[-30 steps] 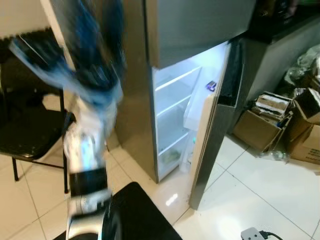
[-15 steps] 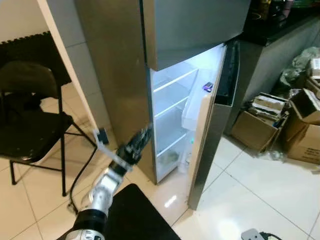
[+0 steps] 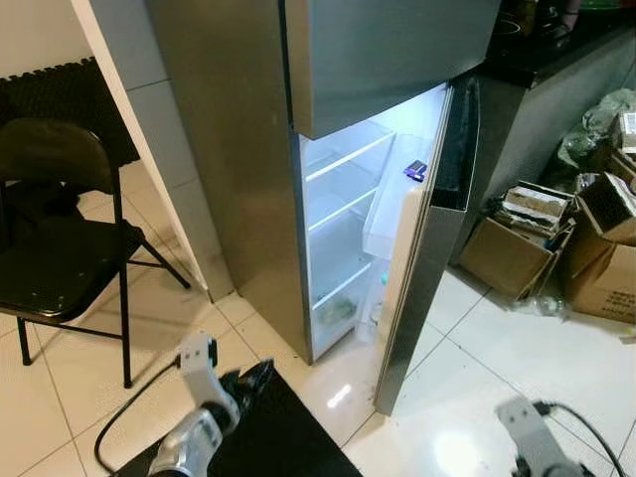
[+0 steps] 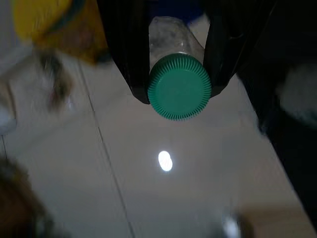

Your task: Restocking fridge

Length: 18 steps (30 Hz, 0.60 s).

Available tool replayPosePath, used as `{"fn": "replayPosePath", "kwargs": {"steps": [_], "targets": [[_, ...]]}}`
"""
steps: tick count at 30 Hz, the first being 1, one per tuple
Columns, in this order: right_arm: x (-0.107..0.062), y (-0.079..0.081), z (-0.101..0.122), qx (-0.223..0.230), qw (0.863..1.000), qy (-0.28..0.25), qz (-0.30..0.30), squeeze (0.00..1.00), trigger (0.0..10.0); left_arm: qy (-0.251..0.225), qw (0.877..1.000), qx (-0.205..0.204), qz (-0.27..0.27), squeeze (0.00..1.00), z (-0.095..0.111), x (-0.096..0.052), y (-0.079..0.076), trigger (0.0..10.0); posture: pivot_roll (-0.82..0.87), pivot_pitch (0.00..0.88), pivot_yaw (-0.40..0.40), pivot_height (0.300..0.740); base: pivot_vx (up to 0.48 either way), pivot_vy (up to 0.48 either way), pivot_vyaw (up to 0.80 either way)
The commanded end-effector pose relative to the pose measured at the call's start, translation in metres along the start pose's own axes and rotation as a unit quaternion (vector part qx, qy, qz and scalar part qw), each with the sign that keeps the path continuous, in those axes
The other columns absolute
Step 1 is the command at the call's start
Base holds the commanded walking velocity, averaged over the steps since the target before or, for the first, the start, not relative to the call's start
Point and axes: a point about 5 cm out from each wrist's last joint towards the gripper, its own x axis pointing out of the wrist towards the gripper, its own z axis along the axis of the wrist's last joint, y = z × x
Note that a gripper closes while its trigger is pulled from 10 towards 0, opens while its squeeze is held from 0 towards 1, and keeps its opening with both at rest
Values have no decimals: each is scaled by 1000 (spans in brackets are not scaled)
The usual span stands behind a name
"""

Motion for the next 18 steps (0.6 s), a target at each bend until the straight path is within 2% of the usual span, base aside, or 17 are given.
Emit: {"fn": "replayPosePath", "kwargs": {"steps": [1,5,6,7,8,9,10,11,12,14,15,17,18], "targets": [[4,6,27,4,997,-60,48,0,10000,38,998,20,34,0,-17,-11,11,10000,-66,0,-13,740,0,0,0],[7,24,60,14,982,-126,144,0,10000,87,994,22,58,0,-43,-21,14,10000,-62,0,-13,740,0,0,0],[6,29,71,23,973,-145,176,0,10000,98,993,22,65,0,-49,-24,15,10000,-62,0,-12,740,0,0,0],[6,29,71,23,973,-145,176,0,10000,98,993,22,65,0,-49,-24,15,10000,-62,0,-12,740,0,0,0],[5,39,91,35,954,-183,233,0,10000,115,990,23,75,0,-57,-28,17,10000,-60,0,-14,740,0,0,0],[4,43,100,41,945,-198,258,0,10000,122,989,26,77,0,-60,-30,17,10000,-60,0,-14,740,0,0,0],[4,43,100,41,945,-198,258,0,10000,122,989,26,77,0,-60,-30,17,10000,-60,0,-14,740,0,0,0],[2,46,107,43,936,-211,279,0,10000,125,989,26,78,0,-62,-31,17,10000,-60,0,-14,740,0,0,0],[2,46,107,43,936,-211,279,0,10000,125,989,26,78,0,-62,-31,17,10000,-60,0,-14,740,0,0,0],[-1,50,127,45,916,-250,310,0,10000,136,987,30,81,0,-67,-34,18,10000,-59,0,-14,740,0,0,0],[-3,48,140,47,911,-274,304,0,10000,140,986,31,83,0,-70,-36,18,10000,-58,0,-16,740,0,0,0],[-4,47,148,48,909,-289,297,0,10000,143,986,32,84,0,-71,-37,18,10000,-58,0,-16,740,0,0,0],[-5,41,160,54,908,-311,276,0,10000,144,985,33,85,0,-72,-37,18,10000,-56,0,-18,740,0,0,0]]}}
